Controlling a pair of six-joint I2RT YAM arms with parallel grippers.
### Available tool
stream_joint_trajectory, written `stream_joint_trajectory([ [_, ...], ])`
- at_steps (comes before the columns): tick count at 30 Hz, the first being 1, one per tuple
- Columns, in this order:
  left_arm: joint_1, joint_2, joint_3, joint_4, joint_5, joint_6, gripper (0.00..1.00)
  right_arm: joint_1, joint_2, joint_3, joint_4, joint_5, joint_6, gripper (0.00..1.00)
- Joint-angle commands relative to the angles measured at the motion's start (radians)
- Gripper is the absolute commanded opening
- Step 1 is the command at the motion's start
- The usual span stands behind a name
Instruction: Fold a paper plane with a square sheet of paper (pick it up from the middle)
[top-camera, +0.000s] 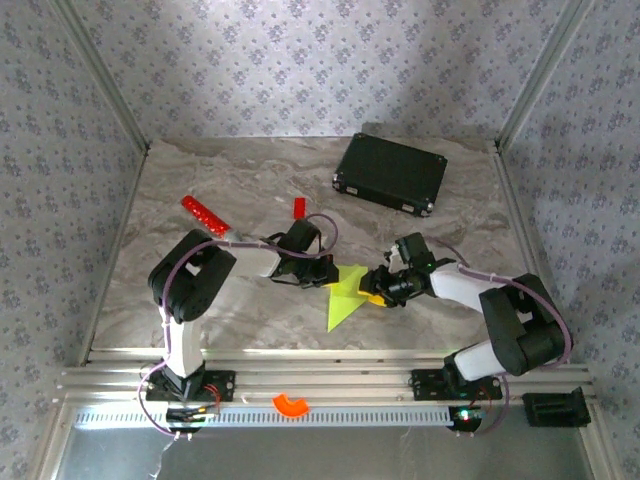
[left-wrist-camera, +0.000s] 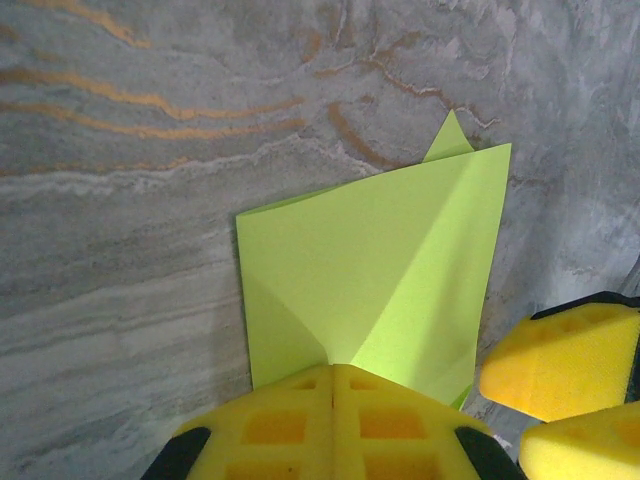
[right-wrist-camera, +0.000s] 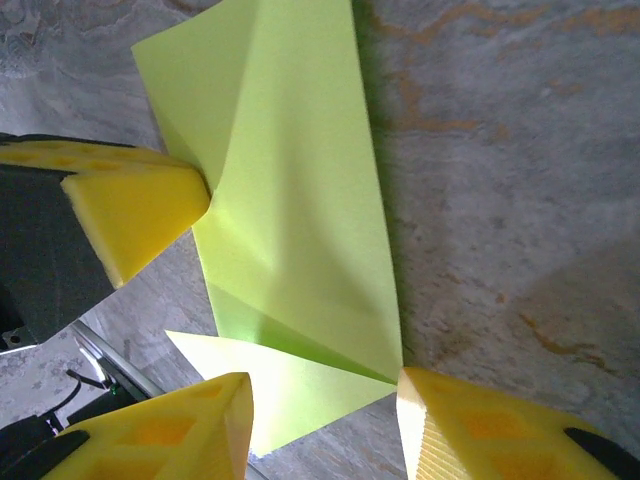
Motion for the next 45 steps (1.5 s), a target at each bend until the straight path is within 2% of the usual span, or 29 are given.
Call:
stream_joint_trajectory([
  [1, 0.005, -0.015, -0.015, -0.012, 0.007, -0.008, 0.03, 0.008, 0.02, 0.028, -0.011, -0.007, -0.001, 0.43],
  [18, 0.004, -0.02, -0.019, -0.003, -0.003, -0.023, 0.03, 0.037, 0.041, 0.04, -0.058, 0.062, 0.03, 0.43],
  [23, 0.005, -0.023, -0.024, -0.002, -0.006, -0.024, 0.03, 0.037, 0.004, 0.029, -0.067, 0.096, 0.036, 0.43],
  [35, 0.007, -0.036, -0.051, 0.005, -0.025, -0.032, 0.02, 0.025, 0.012, 0.004, -0.039, 0.079, 0.055, 0.43],
  [40, 0.008, -0.035, -0.048, 0.011, -0.013, -0.032, 0.02, 0.028, 0.038, -0.016, 0.089, -0.006, 0.089, 0.38],
  [45, 0.007, -0.033, -0.044, 0.013, -0.005, -0.031, 0.03, 0.027, 0.041, 0.005, 0.098, -0.009, 0.088, 0.38],
])
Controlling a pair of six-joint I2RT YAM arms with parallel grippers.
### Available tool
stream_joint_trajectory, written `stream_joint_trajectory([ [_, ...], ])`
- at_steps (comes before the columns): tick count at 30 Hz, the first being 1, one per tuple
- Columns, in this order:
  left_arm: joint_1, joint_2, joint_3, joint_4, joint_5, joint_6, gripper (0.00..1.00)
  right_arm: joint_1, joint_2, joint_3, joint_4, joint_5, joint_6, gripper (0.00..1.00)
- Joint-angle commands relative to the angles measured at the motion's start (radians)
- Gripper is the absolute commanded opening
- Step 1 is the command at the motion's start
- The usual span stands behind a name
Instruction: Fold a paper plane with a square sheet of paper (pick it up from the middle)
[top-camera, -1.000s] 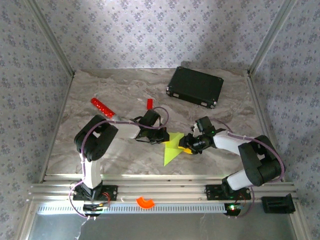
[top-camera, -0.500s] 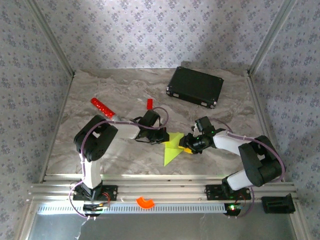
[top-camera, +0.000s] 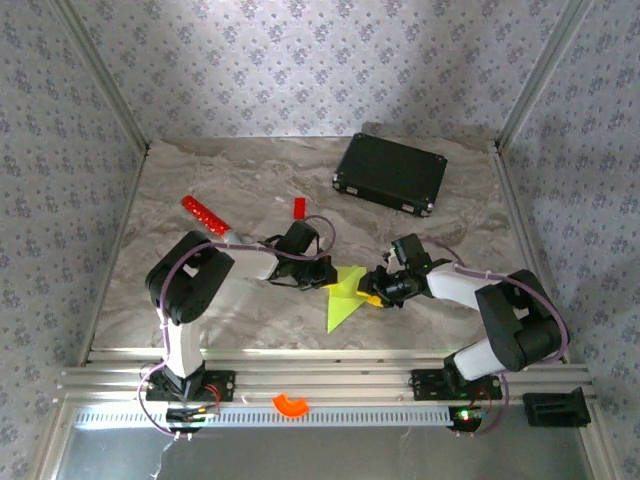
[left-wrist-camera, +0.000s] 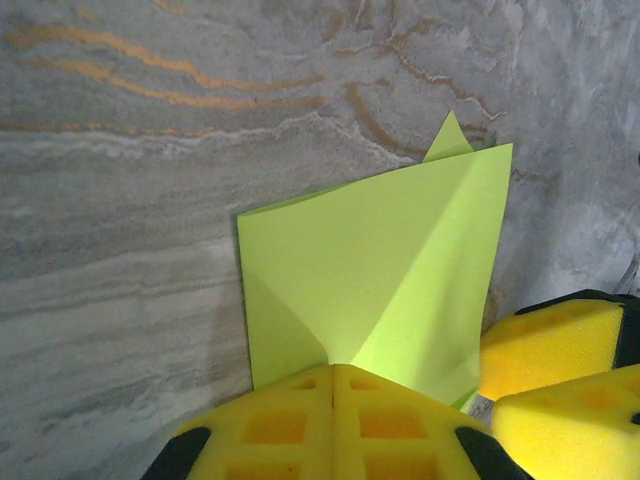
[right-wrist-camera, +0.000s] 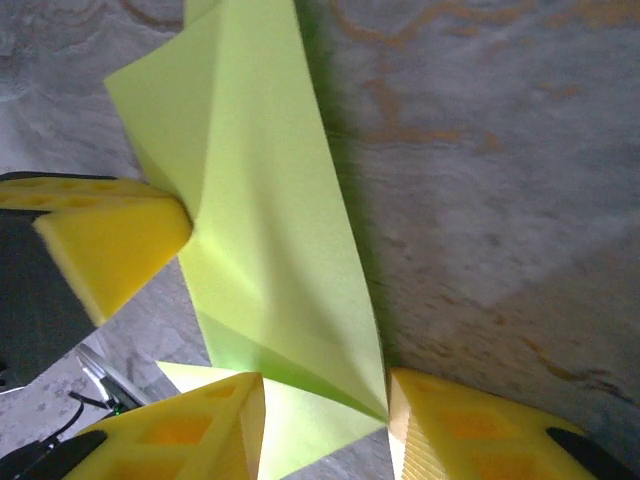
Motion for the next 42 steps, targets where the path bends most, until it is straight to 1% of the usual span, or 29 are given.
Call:
stream_joint_trajectory([
  [1, 0.005, -0.016, -0.008, -0.02, -0.001, -0.004, 0.03, 0.0, 0.013, 0.012, 0.047, -0.038, 0.013, 0.38],
  [7, 0.005, -0.018, -0.019, -0.015, -0.004, -0.006, 0.03, -0.009, 0.013, 0.008, 0.105, -0.072, 0.013, 0.38],
  [12, 0.006, -0.019, -0.02, -0.012, -0.002, -0.006, 0.03, -0.047, 0.041, 0.022, 0.13, -0.108, -0.031, 0.38],
  [17, 0.006, -0.012, -0.003, -0.019, 0.002, 0.003, 0.03, -0.07, 0.091, 0.054, 0.139, -0.177, -0.109, 0.31],
  [21, 0.005, -0.011, 0.003, -0.019, 0.003, 0.005, 0.03, -0.082, 0.109, 0.08, 0.118, -0.198, -0.158, 0.28],
  [26, 0.005, -0.013, -0.007, -0.01, -0.001, 0.0, 0.03, -0.086, 0.166, 0.093, 0.127, -0.224, -0.169, 0.26],
  [36, 0.006, -0.021, -0.019, -0.002, -0.001, -0.004, 0.03, -0.096, 0.223, 0.103, 0.125, -0.246, -0.191, 0.15],
  [42, 0.005, -0.02, -0.02, -0.003, -0.001, -0.002, 0.03, -0.118, 0.21, 0.098, 0.113, -0.251, -0.197, 0.16],
])
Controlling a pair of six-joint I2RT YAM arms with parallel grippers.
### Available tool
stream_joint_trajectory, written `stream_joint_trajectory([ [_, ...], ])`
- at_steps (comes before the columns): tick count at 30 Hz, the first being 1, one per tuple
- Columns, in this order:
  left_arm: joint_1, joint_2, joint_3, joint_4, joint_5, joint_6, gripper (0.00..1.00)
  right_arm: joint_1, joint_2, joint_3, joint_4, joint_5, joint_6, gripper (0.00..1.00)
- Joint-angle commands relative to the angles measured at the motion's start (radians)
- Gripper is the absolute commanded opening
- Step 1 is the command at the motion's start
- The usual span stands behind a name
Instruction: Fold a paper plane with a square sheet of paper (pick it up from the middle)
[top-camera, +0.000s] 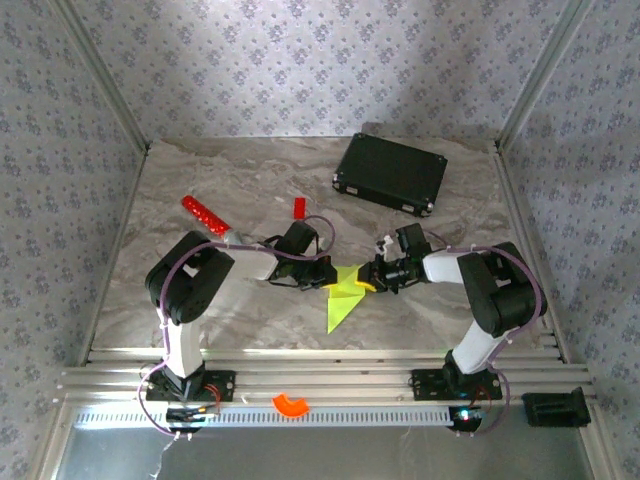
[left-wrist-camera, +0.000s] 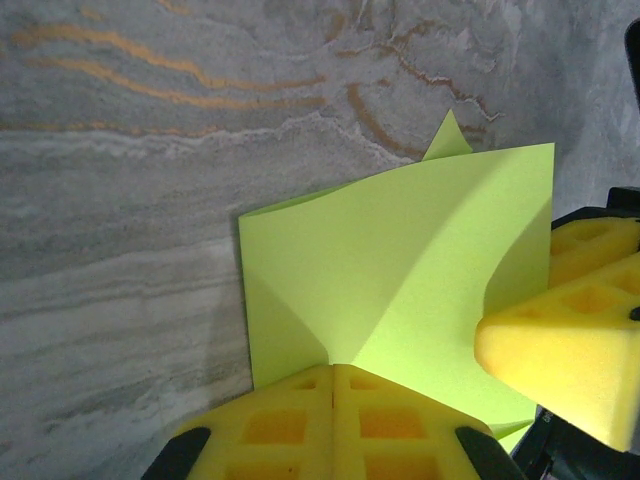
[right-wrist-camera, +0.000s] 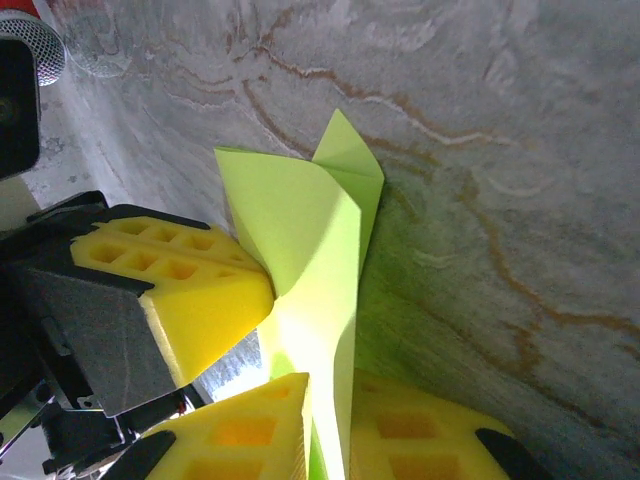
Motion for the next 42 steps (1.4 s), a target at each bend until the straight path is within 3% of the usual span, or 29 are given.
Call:
stream_joint_trajectory([
  [1, 0.004, -0.018, -0.011, -0.019, -0.005, 0.004, 0.03, -0.01, 0.002, 0.017, -0.021, -0.031, -0.024, 0.15],
  [11, 0.003, -0.037, 0.005, -0.01, -0.007, 0.011, 0.04, -0.009, -0.005, 0.009, -0.02, -0.03, -0.015, 0.01],
  [15, -0.003, -0.129, -0.02, 0.011, -0.086, 0.015, 0.19, -0.01, -0.049, -0.017, 0.005, 0.001, 0.043, 0.01],
  [21, -0.031, -0.261, -0.076, 0.01, -0.206, 0.058, 0.29, -0.01, -0.117, -0.079, 0.105, 0.075, 0.188, 0.0],
  [28, -0.208, -0.323, -0.064, -0.147, -0.458, 0.234, 0.36, -0.01, -0.193, -0.129, 0.119, 0.202, 0.288, 0.0],
  [34, -0.39, -0.288, 0.005, -0.281, -0.685, 0.361, 0.38, -0.018, -0.215, -0.157, 0.148, 0.215, 0.348, 0.0],
  [42, -0.488, -0.183, 0.125, -0.441, -0.829, 0.455, 0.46, -0.018, -0.214, -0.165, 0.171, 0.199, 0.376, 0.0],
])
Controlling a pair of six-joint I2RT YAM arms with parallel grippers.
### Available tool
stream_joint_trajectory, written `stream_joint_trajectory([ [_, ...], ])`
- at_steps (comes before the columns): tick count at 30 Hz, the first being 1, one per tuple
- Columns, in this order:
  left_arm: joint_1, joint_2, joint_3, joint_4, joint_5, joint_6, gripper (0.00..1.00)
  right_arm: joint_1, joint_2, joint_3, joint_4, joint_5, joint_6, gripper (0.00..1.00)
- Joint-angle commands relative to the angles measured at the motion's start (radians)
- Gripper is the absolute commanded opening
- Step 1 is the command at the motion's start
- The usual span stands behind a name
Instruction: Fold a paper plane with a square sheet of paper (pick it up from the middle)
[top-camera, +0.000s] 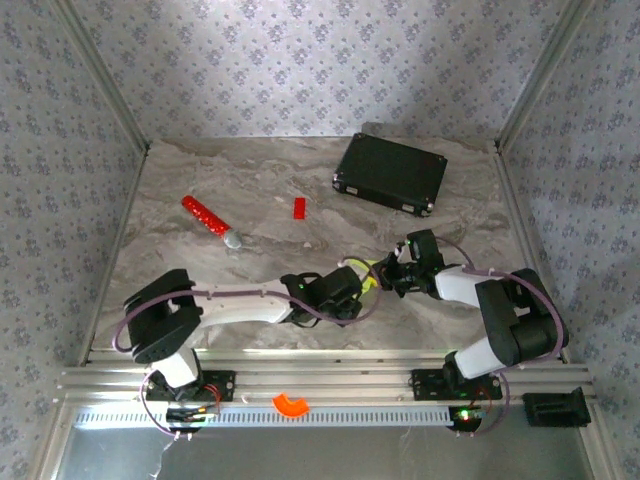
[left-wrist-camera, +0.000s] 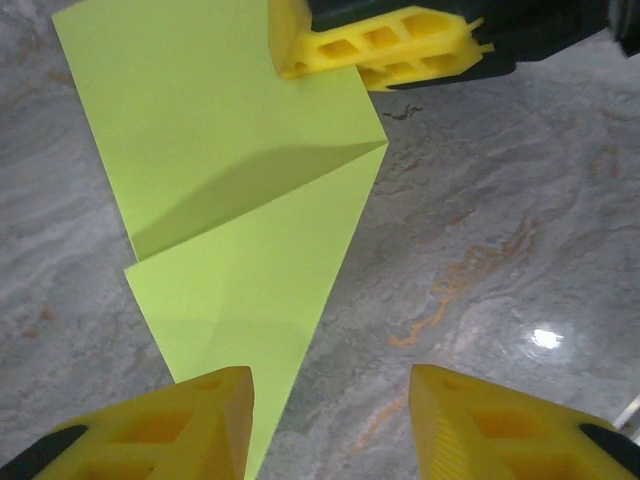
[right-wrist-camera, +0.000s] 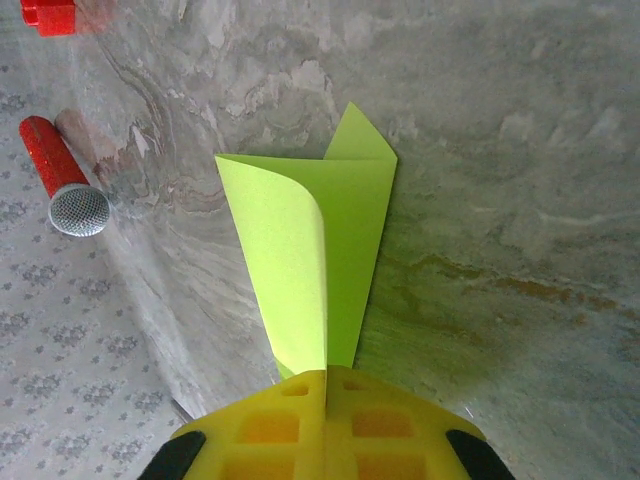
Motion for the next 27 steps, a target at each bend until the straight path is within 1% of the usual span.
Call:
stream_joint_trajectory([
  [1, -0.027, 0.054, 0.068, -0.125, -0.115, 0.074, 0.46, -0.006, -0.018, -0.013, 0.02, 0.006, 0.034, 0.0],
  [11, -0.115, 0.176, 0.175, -0.27, -0.347, 0.096, 0.46, -0.007, -0.02, -0.01, 0.035, 0.001, 0.056, 0.0],
  [13, -0.122, 0.19, 0.182, -0.28, -0.369, 0.095, 0.45, -0.006, -0.02, -0.01, 0.031, 0.0, 0.056, 0.0],
  [21, -0.126, 0.213, 0.18, -0.285, -0.388, 0.089, 0.43, -0.006, -0.02, -0.01, 0.03, 0.0, 0.055, 0.0],
  [23, -0.127, 0.214, 0.177, -0.288, -0.414, 0.083, 0.42, -0.004, -0.021, -0.01, 0.031, 0.001, 0.057, 0.0],
  [27, -0.128, 0.214, 0.173, -0.286, -0.418, 0.08, 0.4, -0.005, -0.02, -0.008, 0.034, -0.003, 0.059, 0.0],
])
